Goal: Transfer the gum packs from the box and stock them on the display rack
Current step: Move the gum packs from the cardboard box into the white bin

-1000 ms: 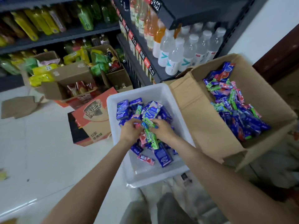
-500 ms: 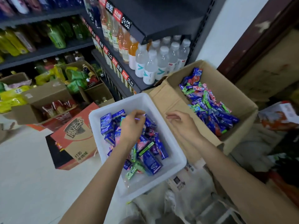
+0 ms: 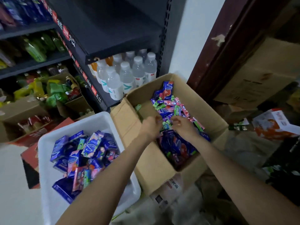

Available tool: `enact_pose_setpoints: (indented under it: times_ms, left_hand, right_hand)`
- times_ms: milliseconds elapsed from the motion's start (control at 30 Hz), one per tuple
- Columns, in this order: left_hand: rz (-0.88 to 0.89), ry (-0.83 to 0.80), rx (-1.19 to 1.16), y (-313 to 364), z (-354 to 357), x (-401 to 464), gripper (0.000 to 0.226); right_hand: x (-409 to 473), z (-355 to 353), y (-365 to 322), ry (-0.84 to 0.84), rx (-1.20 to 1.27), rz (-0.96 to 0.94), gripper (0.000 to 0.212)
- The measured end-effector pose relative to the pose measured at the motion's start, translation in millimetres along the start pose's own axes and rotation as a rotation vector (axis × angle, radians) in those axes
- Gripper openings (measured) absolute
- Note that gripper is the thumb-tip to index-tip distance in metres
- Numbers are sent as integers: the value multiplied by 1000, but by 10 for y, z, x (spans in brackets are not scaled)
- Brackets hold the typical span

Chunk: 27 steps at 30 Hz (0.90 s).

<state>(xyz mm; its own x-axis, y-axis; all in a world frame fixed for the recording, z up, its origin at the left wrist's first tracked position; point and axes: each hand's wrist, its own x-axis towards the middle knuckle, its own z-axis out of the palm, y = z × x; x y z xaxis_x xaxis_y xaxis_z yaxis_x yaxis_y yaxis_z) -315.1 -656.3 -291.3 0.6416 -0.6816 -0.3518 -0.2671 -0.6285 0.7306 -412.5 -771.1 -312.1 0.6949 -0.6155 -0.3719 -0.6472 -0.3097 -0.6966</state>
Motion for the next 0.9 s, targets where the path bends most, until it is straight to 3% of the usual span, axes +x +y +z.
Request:
enact_pose_setpoints:
  times_ms: [233,467,667,800,900]
  left_hand:
    - [-151,-291,292,97,508,439,38]
    - [-197,-400,290,-31,679,499,64]
    - [-220,-374,279,18,696,491,47]
    - [-164,-253,149,102,621,474,40]
    - [-76,-95,36,198,496,386,41]
  right_hand:
    - [381,-241,470,-400,-306,-34,70]
    - [436,-352,671,-382,-409,-33,86]
    - [484,-375,738,-419,-449,-76,69]
    - [449,-461,738,-337,-246,-96,52]
    - [426,-572,686,-245,-19,-104,29]
